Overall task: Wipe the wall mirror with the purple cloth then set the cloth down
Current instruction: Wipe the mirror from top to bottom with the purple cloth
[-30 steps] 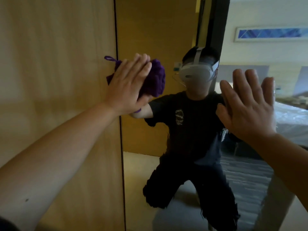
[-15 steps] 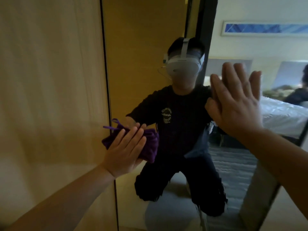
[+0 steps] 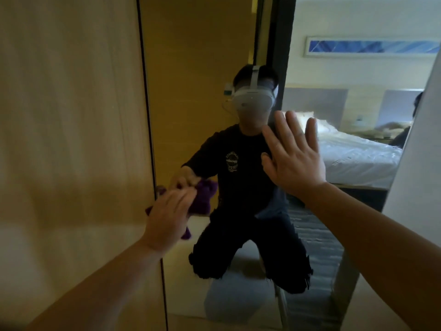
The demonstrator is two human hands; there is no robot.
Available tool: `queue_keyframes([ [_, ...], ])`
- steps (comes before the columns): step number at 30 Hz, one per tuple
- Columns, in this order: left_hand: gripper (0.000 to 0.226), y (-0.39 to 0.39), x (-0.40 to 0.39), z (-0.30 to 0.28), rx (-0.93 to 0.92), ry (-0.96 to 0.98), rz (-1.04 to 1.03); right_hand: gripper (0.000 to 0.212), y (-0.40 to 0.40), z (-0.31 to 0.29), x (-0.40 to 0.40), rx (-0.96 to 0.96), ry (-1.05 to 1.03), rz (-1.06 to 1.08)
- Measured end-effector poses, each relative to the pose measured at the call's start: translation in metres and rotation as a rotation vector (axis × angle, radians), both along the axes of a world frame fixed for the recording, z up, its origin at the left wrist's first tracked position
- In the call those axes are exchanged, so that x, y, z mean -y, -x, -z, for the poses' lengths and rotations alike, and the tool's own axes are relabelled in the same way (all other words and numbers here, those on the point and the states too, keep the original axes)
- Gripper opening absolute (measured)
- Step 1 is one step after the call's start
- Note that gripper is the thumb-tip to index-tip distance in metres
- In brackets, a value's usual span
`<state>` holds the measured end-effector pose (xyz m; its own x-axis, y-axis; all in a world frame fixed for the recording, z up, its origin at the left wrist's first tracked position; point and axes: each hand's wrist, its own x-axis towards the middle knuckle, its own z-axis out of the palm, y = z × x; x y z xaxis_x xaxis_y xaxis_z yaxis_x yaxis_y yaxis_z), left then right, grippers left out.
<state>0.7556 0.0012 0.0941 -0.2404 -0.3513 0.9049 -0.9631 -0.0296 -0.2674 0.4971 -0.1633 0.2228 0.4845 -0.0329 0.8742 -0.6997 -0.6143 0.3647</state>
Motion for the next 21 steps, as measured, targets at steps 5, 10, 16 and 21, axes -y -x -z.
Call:
queue_keyframes([
  [5, 0.038, 0.037, 0.005, -0.124, -0.068, 0.206, 0.130, 0.059, 0.013, -0.002, -0.004, -0.014, -0.027, -0.033],
  [10, 0.041, 0.041, 0.034, -0.201, 0.120, 0.222, 0.011, 0.059, 0.041, 0.006, 0.012, 0.029, -0.006, -0.027],
  [16, 0.064, 0.032, 0.057, -0.154, 0.289, 0.050, -0.106, 0.056, 0.038, 0.012, 0.024, 0.080, 0.100, -0.060],
  [21, 0.065, 0.044, 0.055, -0.054, 0.360, -0.033, -0.039, 0.054, 0.039, 0.011, 0.024, 0.107, 0.100, -0.091],
])
